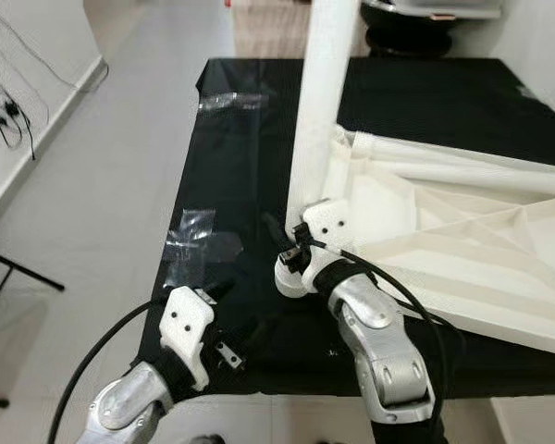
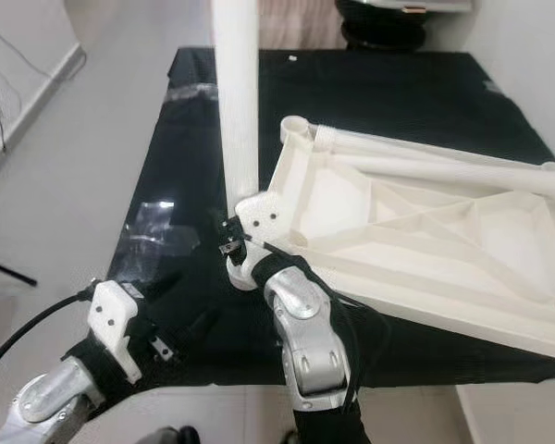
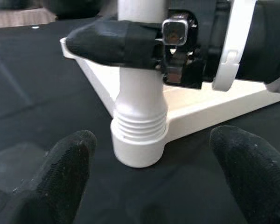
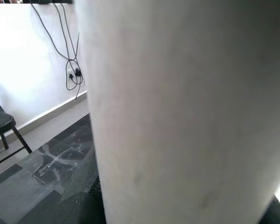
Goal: Building children table
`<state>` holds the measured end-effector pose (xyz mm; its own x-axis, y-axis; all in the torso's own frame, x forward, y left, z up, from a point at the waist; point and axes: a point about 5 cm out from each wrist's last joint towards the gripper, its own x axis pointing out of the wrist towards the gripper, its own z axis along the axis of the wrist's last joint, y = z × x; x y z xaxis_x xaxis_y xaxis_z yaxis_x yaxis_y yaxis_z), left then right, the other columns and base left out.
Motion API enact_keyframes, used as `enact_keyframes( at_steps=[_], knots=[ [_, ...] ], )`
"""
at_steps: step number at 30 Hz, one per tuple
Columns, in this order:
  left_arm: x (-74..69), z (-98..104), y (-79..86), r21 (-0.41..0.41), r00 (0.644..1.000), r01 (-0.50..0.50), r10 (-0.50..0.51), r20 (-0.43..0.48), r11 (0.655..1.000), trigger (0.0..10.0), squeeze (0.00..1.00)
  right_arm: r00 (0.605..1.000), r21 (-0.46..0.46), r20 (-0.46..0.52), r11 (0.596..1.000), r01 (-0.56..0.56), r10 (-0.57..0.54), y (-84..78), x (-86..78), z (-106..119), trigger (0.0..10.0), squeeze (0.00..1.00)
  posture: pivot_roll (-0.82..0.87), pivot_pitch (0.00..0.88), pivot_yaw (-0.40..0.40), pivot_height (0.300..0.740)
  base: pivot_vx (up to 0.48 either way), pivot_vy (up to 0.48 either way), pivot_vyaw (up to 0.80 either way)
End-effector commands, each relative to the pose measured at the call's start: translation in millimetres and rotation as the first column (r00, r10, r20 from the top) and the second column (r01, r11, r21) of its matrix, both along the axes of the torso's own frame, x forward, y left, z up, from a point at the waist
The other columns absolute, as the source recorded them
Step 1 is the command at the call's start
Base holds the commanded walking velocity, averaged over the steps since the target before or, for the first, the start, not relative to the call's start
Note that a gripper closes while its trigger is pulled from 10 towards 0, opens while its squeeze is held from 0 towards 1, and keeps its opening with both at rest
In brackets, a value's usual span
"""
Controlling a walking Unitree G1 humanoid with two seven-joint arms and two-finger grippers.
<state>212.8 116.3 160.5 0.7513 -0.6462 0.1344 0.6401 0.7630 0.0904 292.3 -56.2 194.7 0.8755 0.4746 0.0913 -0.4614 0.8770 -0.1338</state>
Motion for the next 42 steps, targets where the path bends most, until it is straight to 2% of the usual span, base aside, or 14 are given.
enact_keyframes(
  at_steps=[1,2,3,5,6,9,16,18,20,26,27,28,40,42],
  knots=[
    [1.5,-7.6,2.0,0.000,0.999,-0.022,0.022,-0.031,1.000,10.0,0.00,0.999,-0.045,-0.043,0.999,-0.012,0.011,3.3,3.8,-10.4,4.6,0.00,-0.05,0.159,-0.017,0.740,0.000,0.000,0.00],
    [1.5,-7.6,2.0,0.000,0.999,-0.022,0.022,-0.031,1.000,10.0,0.00,0.999,-0.045,-0.043,0.999,-0.012,0.011,3.3,3.8,-10.4,4.6,0.00,-0.05,0.159,-0.017,0.740,0.000,0.000,0.00],
    [3.2,-7.5,2.3,-0.002,0.999,-0.030,0.030,-0.029,1.000,10.0,0.00,1.000,-0.042,-0.023,0.999,-0.014,0.013,1.7,6.1,-6.5,10.0,0.00,-0.05,0.154,-0.019,0.740,0.000,0.000,0.00],
    [3.8,-7.4,2.5,-0.003,0.999,-0.033,0.033,-0.028,0.999,10.0,0.00,1.000,-0.039,-0.013,0.999,-0.018,0.018,0.9,7.2,-4.7,10.0,0.00,-0.05,0.154,-0.019,0.740,0.000,0.000,0.00],
    [4.8,-7.4,2.4,-0.003,0.999,-0.036,0.036,-0.028,0.999,10.0,0.00,0.998,-0.031,-0.017,0.998,-0.062,0.061,3.1,6.7,-2.9,10.0,0.97,-0.05,0.149,-0.021,0.740,0.000,0.000,0.00],
    [5.8,-7.4,2.4,-0.003,0.999,-0.038,0.038,-0.027,0.999,10.0,0.00,0.990,-0.006,-0.026,0.990,-0.140,0.140,4.9,6.8,0.3,10.0,1.00,-0.05,0.146,-0.022,0.740,0.000,0.000,0.00],
    [9.4,-8.4,0.8,-0.008,0.999,-0.037,0.037,-0.036,0.999,10.0,0.00,0.817,0.010,0.022,0.817,-0.576,0.576,5.6,6.0,24.3,10.0,1.00,-0.04,0.139,-0.027,0.740,0.000,0.000,0.00],
    [9.4,-8.4,0.8,-0.008,0.999,-0.037,0.037,-0.036,0.999,10.0,0.00,0.817,0.010,0.022,0.817,-0.576,0.576,5.6,6.0,24.3,10.0,1.00,-0.04,0.139,-0.027,0.740,0.000,0.000,0.00],
    [9.2,-8.8,0.3,-0.009,0.999,-0.038,0.038,-0.036,0.999,10.0,0.00,0.710,-0.026,0.003,0.710,-0.704,0.704,6.9,3.8,27.2,10.0,0.00,-0.03,0.140,-0.027,0.740,0.000,0.000,0.00],
    [6.1,-9.7,-0.5,-0.011,0.999,-0.037,0.037,-0.038,0.999,10.0,0.00,0.637,-0.012,-0.032,0.637,-0.771,0.770,-0.8,18.4,29.3,10.0,0.00,-0.02,0.153,-0.028,0.740,0.000,0.000,0.00],
    [5.3,-9.8,-0.6,-0.011,0.999,-0.037,0.036,-0.039,0.999,10.0,0.00,0.624,0.001,-0.035,0.624,-0.781,0.781,-2.1,20.6,30.5,7.4,0.00,-0.02,0.155,-0.028,0.740,0.000,0.000,0.00],
    [4.6,-10.1,-0.6,-0.012,0.999,-0.036,0.036,-0.040,0.999,10.0,0.00,0.615,0.015,-0.036,0.616,-0.788,0.787,-3.9,24.3,31.8,0.0,0.00,-0.02,0.157,-0.027,0.740,0.000,0.000,0.00],
    [2.7,-10.9,-1.3,-0.014,0.999,-0.028,0.027,-0.044,1.000,10.0,0.00,0.572,0.013,-0.039,0.573,-0.820,0.820,-15.3,28.3,33.4,0.0,0.00,-0.02,0.165,-0.025,0.740,0.000,0.000,0.00],
    [3.0,-11.1,-1.5,-0.015,0.999,-0.027,0.027,-0.043,1.000,10.0,0.00,0.664,-0.007,-0.027,0.664,-0.748,0.747,-19.5,28.4,28.7,0.0,0.00,-0.04,0.164,-0.032,0.740,0.000,0.000,0.00]
  ],
)
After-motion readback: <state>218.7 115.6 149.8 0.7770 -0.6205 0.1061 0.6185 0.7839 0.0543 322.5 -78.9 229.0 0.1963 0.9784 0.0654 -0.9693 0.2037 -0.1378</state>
